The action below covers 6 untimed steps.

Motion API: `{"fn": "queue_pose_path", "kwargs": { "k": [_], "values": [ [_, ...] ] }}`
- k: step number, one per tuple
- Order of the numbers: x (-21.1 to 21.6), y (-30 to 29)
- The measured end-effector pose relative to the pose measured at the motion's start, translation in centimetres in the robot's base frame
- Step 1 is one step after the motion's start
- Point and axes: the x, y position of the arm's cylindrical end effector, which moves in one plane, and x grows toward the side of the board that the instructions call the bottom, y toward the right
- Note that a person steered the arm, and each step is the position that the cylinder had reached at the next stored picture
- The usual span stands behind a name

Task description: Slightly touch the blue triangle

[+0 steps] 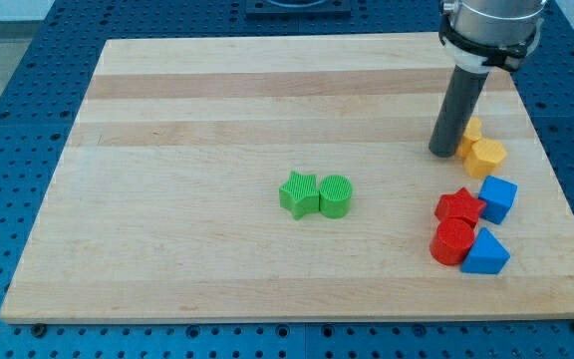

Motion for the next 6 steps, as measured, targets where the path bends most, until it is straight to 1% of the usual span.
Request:
{"fn": "queue_pose_path", "kwargs": {
  "k": [1,4,5,6],
  "values": [
    [0.2,-0.2],
    [5.1,-5.1],
    [8.1,-6.2],
    [12.3,-7.3]
  ]
}}
